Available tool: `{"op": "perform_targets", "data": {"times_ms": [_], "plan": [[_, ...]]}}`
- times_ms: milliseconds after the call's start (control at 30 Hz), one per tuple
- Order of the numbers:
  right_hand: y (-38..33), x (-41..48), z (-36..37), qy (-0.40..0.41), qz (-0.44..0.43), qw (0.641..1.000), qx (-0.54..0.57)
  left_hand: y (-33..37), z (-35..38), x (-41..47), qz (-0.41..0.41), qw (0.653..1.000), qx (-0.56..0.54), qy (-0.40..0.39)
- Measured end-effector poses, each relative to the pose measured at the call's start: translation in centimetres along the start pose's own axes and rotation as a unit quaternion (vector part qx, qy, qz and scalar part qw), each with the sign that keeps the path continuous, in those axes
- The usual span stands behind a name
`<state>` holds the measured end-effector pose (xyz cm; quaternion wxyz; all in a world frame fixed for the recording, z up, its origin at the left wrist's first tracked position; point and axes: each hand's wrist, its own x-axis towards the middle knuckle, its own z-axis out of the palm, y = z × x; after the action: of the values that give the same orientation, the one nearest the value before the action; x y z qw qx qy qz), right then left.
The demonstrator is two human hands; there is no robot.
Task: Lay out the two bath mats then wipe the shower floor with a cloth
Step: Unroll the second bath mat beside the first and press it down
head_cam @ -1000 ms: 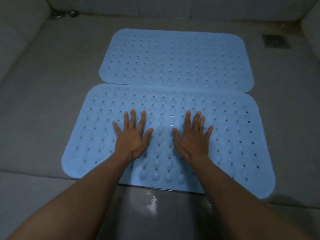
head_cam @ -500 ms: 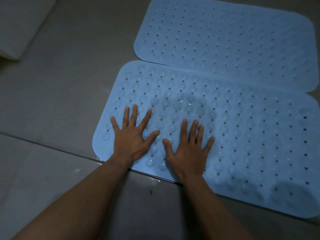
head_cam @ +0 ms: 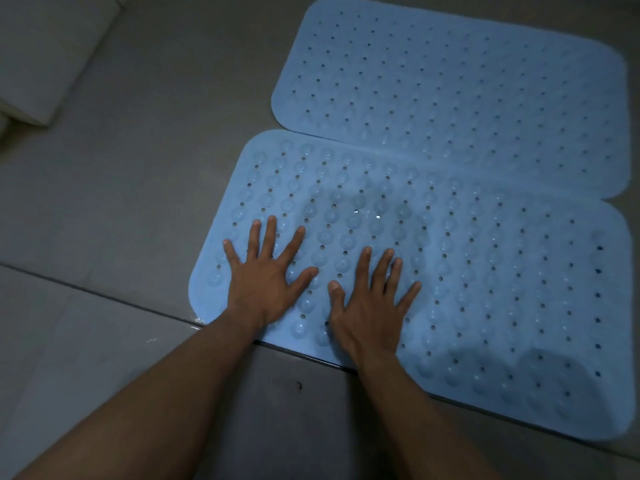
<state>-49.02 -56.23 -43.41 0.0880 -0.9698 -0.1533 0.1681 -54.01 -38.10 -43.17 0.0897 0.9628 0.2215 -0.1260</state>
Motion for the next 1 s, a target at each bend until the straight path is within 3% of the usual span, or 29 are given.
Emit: {"op": "perform_targets", "data": {"times_ms": [200, 300, 367, 467, 700, 1000], "plan": [[1.9, 0.0, -2.9, -0.080, -0.056, 0.992, 0.082, 0.7, -1.0, 0.0, -0.014, 0.999, 0.014, -0.041], [5.6, -1.3, -4.9, -0.063, -0.115, 0.985, 0.112, 2.9, -1.4, -1.0, -0.030, 0.999, 0.001, 0.019], [9.1, -2.1, -6.0, -0.023, -0.098, 0.990, 0.102, 6.4, -1.5, -1.6, -0.011, 0.997, -0.033, 0.065], [15.2, -2.7, -7.3, 0.020, -0.016, 0.999, 0.046, 13.5, -1.0, -2.1, 0.085, 0.993, -0.041, 0.074], [26.6, -2.1, -7.9, 0.006, 0.064, 0.998, -0.005, 27.1, 1.8, -1.8, 0.164, 0.986, -0.005, 0.027], [28.3, -1.8, -5.0, 0.099, 0.042, 0.994, 0.002, 28.8, 5.3, -1.8, 0.135, 0.990, 0.022, 0.021]]}}
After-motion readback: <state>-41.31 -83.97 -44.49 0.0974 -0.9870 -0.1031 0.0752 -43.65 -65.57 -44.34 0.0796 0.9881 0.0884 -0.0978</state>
